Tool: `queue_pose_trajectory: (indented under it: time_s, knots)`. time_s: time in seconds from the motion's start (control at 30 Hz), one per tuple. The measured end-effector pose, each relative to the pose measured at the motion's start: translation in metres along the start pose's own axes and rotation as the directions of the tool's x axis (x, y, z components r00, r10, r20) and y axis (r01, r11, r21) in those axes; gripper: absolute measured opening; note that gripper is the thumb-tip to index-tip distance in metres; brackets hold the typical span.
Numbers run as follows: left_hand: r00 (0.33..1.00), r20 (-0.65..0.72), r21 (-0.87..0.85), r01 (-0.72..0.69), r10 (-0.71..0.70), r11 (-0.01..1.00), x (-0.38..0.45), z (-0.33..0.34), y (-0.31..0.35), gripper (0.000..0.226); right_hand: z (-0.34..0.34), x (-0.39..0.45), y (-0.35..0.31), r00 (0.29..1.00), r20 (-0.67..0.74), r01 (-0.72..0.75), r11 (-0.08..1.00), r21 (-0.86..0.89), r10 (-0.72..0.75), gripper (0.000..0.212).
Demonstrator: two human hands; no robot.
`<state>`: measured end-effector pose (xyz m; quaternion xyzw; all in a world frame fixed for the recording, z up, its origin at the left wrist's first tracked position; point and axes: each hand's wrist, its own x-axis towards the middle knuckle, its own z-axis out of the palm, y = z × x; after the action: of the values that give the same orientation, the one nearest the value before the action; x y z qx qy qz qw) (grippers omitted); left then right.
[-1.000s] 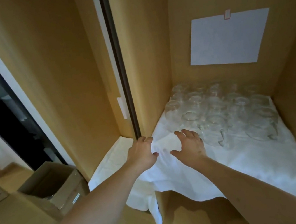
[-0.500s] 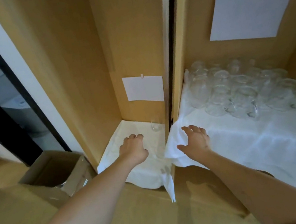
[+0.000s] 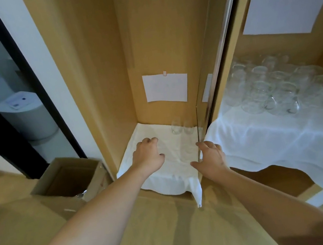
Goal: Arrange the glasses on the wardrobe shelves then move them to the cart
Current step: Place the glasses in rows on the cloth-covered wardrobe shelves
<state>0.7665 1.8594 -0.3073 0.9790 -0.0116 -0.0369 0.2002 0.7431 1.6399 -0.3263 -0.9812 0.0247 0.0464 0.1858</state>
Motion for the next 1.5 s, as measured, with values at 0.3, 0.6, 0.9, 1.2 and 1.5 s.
queue_pose_trajectory:
  time_s: [0.3,0.6,0.9,1.2,1.5]
  knots:
    - [0.999,-0.027,-0.005,-0.022,0.022,1.0,0.023,-0.011,-0.02,0.057,0.017,0.02,-0.031,0.999,0.046,-0.027,0.999,0.019,0.026,0.074]
    - [1.0,0.011,-0.01,-0.023,0.023,1.0,0.094,-0.007,-0.029,0.058,0.038,0.087,-0.042,0.994,0.076,-0.084,0.995,0.06,0.079,0.073]
    - [0.995,0.095,-0.016,-0.038,0.039,0.999,0.21,0.011,-0.038,0.062,0.069,0.19,-0.049,0.977,0.109,-0.19,0.979,0.079,0.18,0.074]
    - [0.986,0.165,-0.027,-0.021,0.025,0.999,0.301,0.038,-0.048,0.063,0.088,0.271,-0.048,0.962,0.119,-0.254,0.966,0.052,0.246,0.07]
    - [0.972,0.23,-0.07,-0.029,0.044,0.997,0.349,0.075,-0.064,0.065,0.118,0.313,-0.047,0.931,0.136,-0.351,0.933,0.081,0.338,0.07]
